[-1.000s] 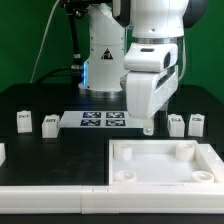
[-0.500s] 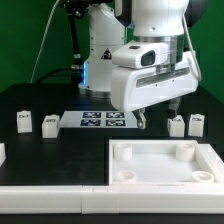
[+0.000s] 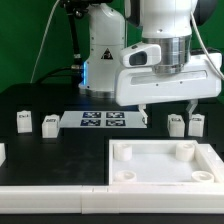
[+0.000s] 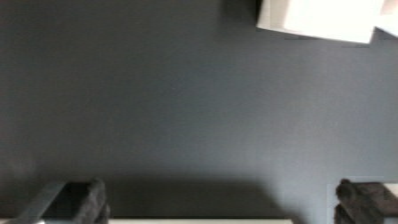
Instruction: Assemble one leg
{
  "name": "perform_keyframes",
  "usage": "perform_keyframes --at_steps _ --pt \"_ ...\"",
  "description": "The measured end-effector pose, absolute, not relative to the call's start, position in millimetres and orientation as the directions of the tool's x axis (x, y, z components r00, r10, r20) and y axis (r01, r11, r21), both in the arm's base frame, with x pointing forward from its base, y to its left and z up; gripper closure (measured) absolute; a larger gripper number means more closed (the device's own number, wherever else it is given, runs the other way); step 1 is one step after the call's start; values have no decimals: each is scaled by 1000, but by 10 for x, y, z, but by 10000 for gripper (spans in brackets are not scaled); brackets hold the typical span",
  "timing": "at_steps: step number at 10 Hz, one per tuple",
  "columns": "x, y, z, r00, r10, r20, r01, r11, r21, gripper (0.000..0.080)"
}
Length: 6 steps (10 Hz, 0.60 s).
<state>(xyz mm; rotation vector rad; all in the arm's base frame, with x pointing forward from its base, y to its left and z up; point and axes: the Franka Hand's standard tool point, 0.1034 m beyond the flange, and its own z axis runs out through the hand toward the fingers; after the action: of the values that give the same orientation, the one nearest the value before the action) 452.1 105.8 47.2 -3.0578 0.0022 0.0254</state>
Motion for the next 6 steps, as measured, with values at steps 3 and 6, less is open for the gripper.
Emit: perform_keyframes --at_steps 3,6 --pt "4507 1112 471 975 -219 -40 -221 -971 -92 151" --pt "4313 1408 432 971 -235 -48 -238 -967 -85 151"
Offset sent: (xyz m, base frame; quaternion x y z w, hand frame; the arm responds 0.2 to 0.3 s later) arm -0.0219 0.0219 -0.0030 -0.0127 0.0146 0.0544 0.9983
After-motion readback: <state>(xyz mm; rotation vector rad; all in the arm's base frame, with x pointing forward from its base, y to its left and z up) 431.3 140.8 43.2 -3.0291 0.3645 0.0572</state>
